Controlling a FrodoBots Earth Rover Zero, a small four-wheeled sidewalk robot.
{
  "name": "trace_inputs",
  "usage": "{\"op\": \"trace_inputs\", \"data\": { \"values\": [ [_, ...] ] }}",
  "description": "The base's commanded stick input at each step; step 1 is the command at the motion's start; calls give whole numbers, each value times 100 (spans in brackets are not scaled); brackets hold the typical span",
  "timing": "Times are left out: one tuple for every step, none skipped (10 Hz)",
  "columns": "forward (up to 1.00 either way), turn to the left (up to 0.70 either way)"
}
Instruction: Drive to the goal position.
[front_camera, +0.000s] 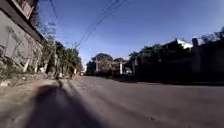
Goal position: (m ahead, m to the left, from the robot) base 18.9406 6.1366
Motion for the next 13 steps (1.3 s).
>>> {"op": "trace_inputs", "data": {
  "values": [
    [100, 26],
    [100, 26],
    [100, 20],
    [100, 6],
    [100, 0],
    [100, 0],
    [100, 0],
    [100, 0],
    [100, 0],
    [100, 0],
    [100, 0],
    [100, 0],
    [100, 0]
  ]
}}
